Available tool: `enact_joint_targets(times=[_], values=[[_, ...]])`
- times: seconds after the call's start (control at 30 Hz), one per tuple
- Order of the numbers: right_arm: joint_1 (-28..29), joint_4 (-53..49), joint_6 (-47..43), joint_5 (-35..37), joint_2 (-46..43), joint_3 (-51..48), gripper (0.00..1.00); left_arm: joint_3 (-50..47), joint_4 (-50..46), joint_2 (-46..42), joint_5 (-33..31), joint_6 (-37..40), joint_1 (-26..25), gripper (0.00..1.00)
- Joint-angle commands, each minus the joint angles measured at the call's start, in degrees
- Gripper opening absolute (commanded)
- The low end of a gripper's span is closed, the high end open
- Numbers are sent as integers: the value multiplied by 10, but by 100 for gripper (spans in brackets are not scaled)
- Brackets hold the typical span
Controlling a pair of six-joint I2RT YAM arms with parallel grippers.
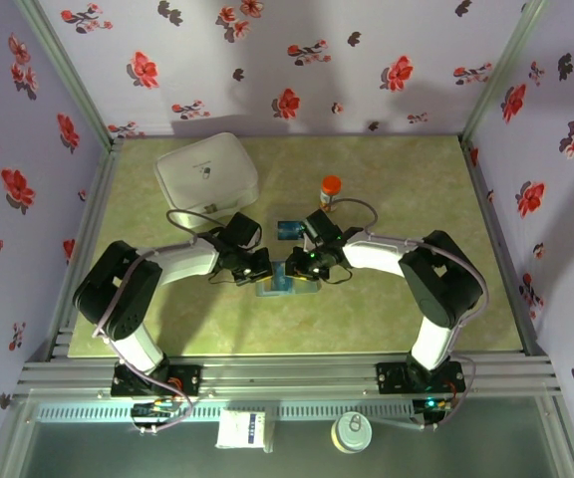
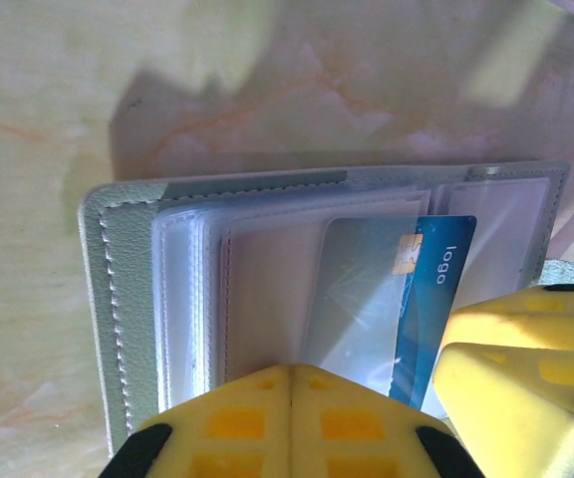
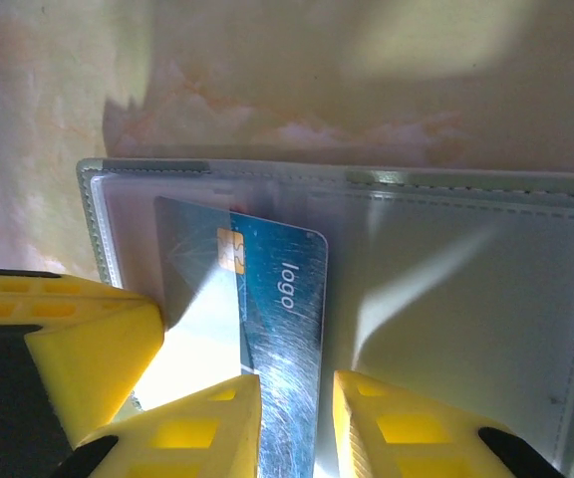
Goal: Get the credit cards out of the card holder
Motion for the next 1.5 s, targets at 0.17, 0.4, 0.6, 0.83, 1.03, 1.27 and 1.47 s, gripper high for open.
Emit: enact_joint_targets(times=[0.17,0.4,0.6,0.83,1.03,1.27,1.47], values=[[-8,36,22,-29,20,-14,27,3,-30,16,-12,13,-3,0],[-10,56,30,-39,18,-23,26,2,-29,14,-12,13,-3,0],[-15,99,48,-56,9,-38,19,-2,-26,14,-12,10,-4,0],[-23,125,58,-63,6,-54,12,-3,-23,14,-12,9,-4,0],[-34,131,60,-62,-5,-66,10,-4,-23,13,-11,9,-3,0],[-51,117,50,-52,-26,-80,9,-5,-23,12,-11,10,-3,0],[-53,74,31,-23,-50,-77,9,-5,-23,15,-11,11,-2,0]])
